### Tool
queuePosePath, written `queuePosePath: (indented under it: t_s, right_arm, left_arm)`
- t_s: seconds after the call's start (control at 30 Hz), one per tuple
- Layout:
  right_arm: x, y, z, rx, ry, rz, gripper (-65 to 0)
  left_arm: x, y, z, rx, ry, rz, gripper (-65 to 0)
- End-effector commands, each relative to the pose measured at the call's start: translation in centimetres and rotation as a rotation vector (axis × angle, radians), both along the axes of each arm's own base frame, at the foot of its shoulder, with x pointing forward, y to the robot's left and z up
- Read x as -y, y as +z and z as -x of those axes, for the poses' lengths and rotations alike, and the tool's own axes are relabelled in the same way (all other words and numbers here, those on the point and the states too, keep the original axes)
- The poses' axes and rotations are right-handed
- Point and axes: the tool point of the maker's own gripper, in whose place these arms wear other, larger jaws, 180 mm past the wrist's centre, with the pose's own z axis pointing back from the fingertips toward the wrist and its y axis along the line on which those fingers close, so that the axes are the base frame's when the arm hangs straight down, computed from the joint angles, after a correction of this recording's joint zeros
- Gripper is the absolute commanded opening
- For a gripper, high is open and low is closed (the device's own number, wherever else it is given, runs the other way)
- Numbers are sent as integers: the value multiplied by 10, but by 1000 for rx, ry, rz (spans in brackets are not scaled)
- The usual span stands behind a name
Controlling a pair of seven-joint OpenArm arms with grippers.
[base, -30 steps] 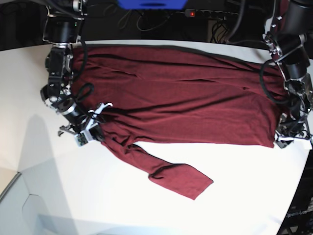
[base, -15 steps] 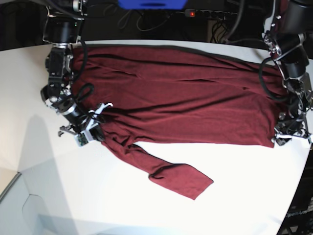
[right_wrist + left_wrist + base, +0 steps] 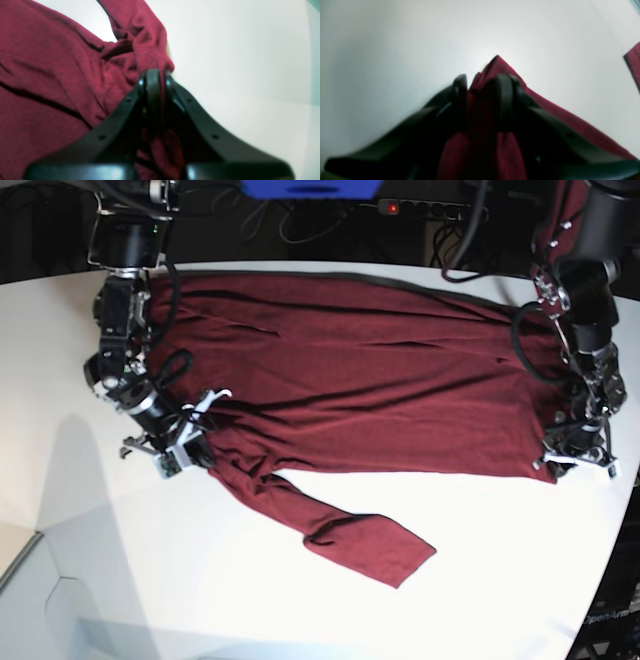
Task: Layout the t-shirt on the table in an organized manner, then fold the t-shirt properly
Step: 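Lift the hem edge with both grippers and fold it toward the collar edge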
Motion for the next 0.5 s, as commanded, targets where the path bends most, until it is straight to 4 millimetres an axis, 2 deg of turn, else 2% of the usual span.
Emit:
queuePosePath:
  t_s: [0.0,0.07,0.2,0.23,0.37,0.43,0.47]
  right_arm:
    - [1,20,-11,66,-4,-19,-650]
    - [1,19,-10,64,-4,-19,-650]
    - [0,19,-10,64,-2,-19,-650]
    - [0,19,-10,63,-2,-19,-650]
    - [1,19,-10,64,-4,-19,-650]
    - [1,19,-10,64,-4,-19,-650]
    - [1,20,-11,66,-4,-19,-650]
  left_arm:
    - [-9,11,-7,28,5,-27,-461]
    - [-6,5,-7,12,-2,-28,-423]
    - [2,-6,-4,-14,-11,-13,-303]
    - [7,-8,-5,-17,-18,-8,-297]
    - [14,-12,-4,-21,-30,3,-353]
    - [15,-13,-3,-22,-32,5,-432]
    - [15,-13,-3,-22,-32,5,-494]
